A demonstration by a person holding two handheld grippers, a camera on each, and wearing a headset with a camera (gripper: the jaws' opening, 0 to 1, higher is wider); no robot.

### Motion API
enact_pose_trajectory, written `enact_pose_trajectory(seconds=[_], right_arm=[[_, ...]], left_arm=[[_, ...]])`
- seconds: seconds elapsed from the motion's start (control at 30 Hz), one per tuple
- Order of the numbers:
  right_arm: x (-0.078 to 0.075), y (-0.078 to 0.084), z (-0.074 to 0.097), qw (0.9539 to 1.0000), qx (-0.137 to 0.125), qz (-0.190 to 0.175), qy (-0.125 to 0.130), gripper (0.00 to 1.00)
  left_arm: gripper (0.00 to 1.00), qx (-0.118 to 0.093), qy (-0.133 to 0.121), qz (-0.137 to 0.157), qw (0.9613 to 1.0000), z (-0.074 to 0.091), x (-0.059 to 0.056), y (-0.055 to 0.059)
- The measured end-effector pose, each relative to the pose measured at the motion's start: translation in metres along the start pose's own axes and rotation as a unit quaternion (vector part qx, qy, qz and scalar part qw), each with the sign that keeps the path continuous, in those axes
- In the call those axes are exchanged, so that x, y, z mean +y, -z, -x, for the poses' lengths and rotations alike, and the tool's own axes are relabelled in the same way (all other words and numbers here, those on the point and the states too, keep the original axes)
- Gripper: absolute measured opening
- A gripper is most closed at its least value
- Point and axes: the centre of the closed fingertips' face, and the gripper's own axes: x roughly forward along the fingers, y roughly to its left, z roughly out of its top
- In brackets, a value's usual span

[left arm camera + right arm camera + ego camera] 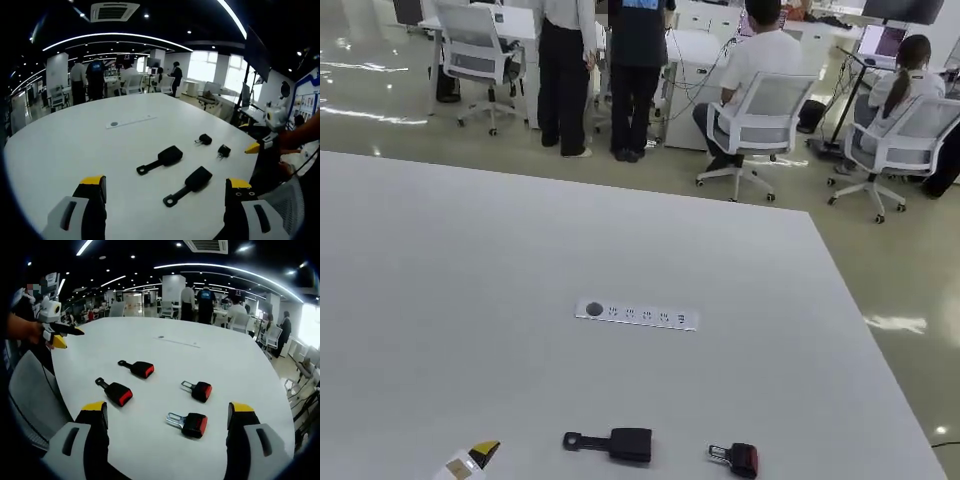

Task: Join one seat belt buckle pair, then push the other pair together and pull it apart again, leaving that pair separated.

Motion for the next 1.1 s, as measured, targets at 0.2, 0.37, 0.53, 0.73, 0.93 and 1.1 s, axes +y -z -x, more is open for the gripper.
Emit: enact_pose_trajectory(seconds=[0.2,0.37,0.53,0.73,0.93,1.1], right_arm=[[-0.0001,0.0002,0.0015,1.0000,0.000,0.000,0.001,0.99],[-0.0005,0.0011,0.0021,1.0000,0.000,0.000,0.001,0.99],[-0.0007,0.0006,0.0027,1.0000,-0.001,0.000,0.002,0.99],[-0.0002,-0.0006,0.0032,1.0000,-0.001,0.001,0.001,0.99],[-0.0024,0.0024,0.0019,1.0000,0.000,0.001,0.001,0.99],[-0.0026,0.0021,0.0024,1.0000,-0.001,0.000,0.002,0.99]], left_arm=[[1.00,0.000,-0.001,0.000,1.0000,-0.0004,-0.0002,0.0009],[1.00,0.000,-0.002,0.001,1.0000,-0.0003,0.0016,0.0031],[1.00,0.000,-0.002,0.001,1.0000,-0.0017,0.0040,0.0064],[1.00,-0.001,-0.001,0.001,1.0000,-0.0016,0.0004,0.0047],[1.00,-0.002,-0.001,0.001,1.0000,-0.0020,-0.0004,0.0034],[1.00,-0.002,-0.001,0.001,1.0000,-0.0031,0.0014,0.0052]])
